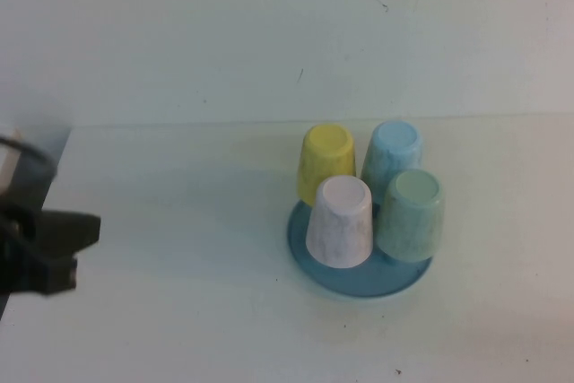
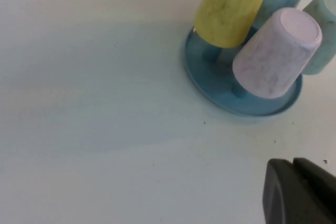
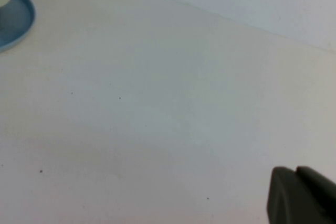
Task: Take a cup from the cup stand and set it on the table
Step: Pick up the cup from the rack
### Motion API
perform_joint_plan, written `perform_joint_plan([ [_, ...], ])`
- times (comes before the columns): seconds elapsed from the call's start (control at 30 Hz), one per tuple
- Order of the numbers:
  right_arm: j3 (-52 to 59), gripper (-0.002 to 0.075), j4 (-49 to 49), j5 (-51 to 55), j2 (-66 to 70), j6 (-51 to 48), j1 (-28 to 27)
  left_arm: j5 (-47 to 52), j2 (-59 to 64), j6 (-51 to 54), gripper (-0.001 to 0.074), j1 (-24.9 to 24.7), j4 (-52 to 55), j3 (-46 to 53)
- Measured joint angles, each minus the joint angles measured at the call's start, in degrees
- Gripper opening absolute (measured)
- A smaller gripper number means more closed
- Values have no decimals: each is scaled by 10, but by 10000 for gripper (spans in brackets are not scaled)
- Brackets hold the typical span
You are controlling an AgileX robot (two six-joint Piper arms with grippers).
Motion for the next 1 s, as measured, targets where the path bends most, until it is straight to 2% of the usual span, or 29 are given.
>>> perform_joint_plan([
  [0.13,0,-1,0,0,0,0,0,38,108,12,-3,-1,3,-112],
  [0.23,0,-1,0,0,0,0,0,47,166,8,-3,-28,35,-181],
  [0.3,0,-1,0,0,0,0,0,50,193,-12,-3,-61,73,-220],
  [0.57,0,-1,0,0,0,0,0,74,307,-174,-3,-256,290,-349],
  [0.67,0,-1,0,0,0,0,0,84,351,-214,-3,-315,347,-383],
  [0.8,0,-1,0,0,0,0,0,92,407,-247,1,-368,391,-428],
  [0.9,0,-1,0,0,0,0,0,109,450,-266,53,-395,395,-463],
  [0.97,0,-1,0,0,0,0,0,118,476,-276,137,-400,391,-485],
  [1.0,0,-1,0,0,0,0,0,122,490,-280,201,-400,388,-498],
])
